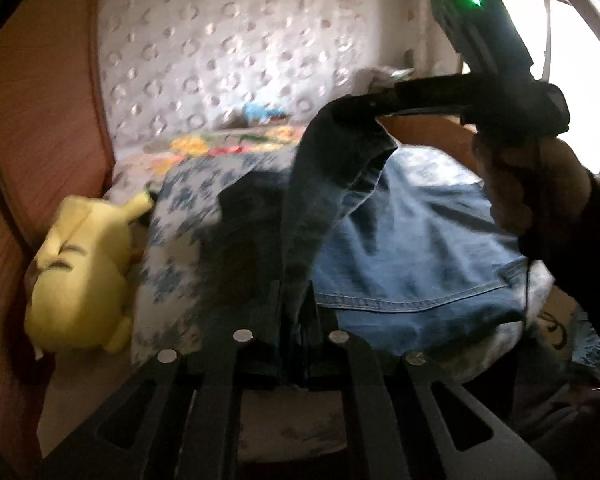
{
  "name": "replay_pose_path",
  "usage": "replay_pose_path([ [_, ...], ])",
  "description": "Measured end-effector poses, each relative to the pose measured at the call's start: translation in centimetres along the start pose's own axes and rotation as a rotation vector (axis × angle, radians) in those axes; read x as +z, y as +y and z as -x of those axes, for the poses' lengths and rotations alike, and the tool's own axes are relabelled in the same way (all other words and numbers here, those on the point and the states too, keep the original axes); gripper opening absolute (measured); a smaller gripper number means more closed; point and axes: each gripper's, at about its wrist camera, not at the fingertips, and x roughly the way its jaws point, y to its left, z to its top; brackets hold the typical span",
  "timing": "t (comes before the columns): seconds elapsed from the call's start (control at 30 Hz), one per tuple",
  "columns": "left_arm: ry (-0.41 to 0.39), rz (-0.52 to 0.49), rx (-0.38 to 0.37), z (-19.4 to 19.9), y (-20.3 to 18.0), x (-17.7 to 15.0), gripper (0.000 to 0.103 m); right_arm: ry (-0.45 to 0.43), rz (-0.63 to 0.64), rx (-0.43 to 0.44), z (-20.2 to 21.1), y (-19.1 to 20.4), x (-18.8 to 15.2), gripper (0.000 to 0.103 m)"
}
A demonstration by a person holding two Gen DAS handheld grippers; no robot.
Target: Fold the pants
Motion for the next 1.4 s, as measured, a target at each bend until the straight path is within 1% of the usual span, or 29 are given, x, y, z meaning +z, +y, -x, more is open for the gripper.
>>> replay_pose_path([
  [0.07,0.013,0.015,0.009,-0.3,0.8,-0.4,0.014,0.039,0.002,-0.032,-1.9,0.2,0.0,0.004],
  [0.17,-0.003,0.033,0.015,0.0,1.6,-0.9,0.026,0.065,-0.008,-0.066,-3.3,0.0,0.1,0.015],
  [0.2,-0.007,0.037,0.016,0.1,1.8,-0.9,0.027,0.060,-0.001,-0.079,-3.4,0.0,-0.1,0.023],
  [0.23,-0.014,0.043,0.017,0.3,1.9,-0.9,0.028,0.049,0.005,-0.101,-3.2,-0.2,-0.1,0.033],
  [0.3,-0.030,0.053,0.012,0.6,1.9,-1.0,0.028,0.030,0.015,-0.106,-2.5,-0.6,-0.1,0.044],
  [0.4,-0.046,0.054,-0.004,0.6,1.5,-1.0,0.028,0.005,0.010,-0.105,-1.0,-1.1,-0.8,0.044],
  [0.5,-0.028,0.028,-0.014,-0.3,0.6,-1.0,0.028,-0.003,0.010,-0.088,1.2,-1.8,-2.4,0.044],
  [0.53,-0.021,0.022,-0.013,-0.7,0.4,-1.0,0.028,-0.005,0.014,-0.095,2.1,-2.1,-3.3,0.044],
  [0.63,0.003,0.013,0.004,-1.8,0.3,-1.1,0.028,0.001,0.023,-0.114,3.9,-2.9,-5.6,0.044],
  [0.7,0.020,0.004,0.034,-2.7,0.5,-1.3,0.028,0.007,0.016,-0.122,5.4,-3.5,-7.1,0.044],
  [0.83,0.059,0.012,0.060,-4.2,1.4,-1.7,0.028,0.018,0.007,-0.139,7.2,-4.3,-9.8,0.044],
  [0.93,0.074,0.015,0.047,-5.0,1.8,-1.9,0.028,0.036,-0.031,-0.142,7.8,-4.8,-11.8,0.044],
  [1.03,0.073,0.016,0.041,-5.4,1.8,-1.7,0.028,0.051,-0.049,-0.163,7.6,-5.4,-13.2,0.044],
  [1.07,0.068,0.016,0.036,-5.3,1.7,-1.6,0.025,0.051,-0.063,-0.159,7.4,-5.8,-13.6,0.044],
  [1.1,0.064,0.013,0.028,-5.1,1.5,-1.6,0.014,0.052,-0.078,-0.153,7.5,-6.1,-13.9,0.044],
  [1.13,0.061,0.012,0.026,-4.8,1.4,-1.6,0.007,0.053,-0.092,-0.149,7.7,-6.4,-14.2,0.044],
  [1.2,0.038,0.021,0.014,-3.6,1.3,-1.6,0.006,0.054,-0.104,-0.149,7.9,-6.5,-14.4,0.044],
  [1.3,-0.003,0.060,0.033,-0.9,2.1,-2.1,0.006,0.044,-0.110,-0.148,8.2,-6.5,-14.2,0.044],
  [1.4,0.000,0.071,0.040,0.2,2.7,-3.0,0.006,0.027,-0.116,-0.133,8.4,-6.5,-14.3,0.044],
])
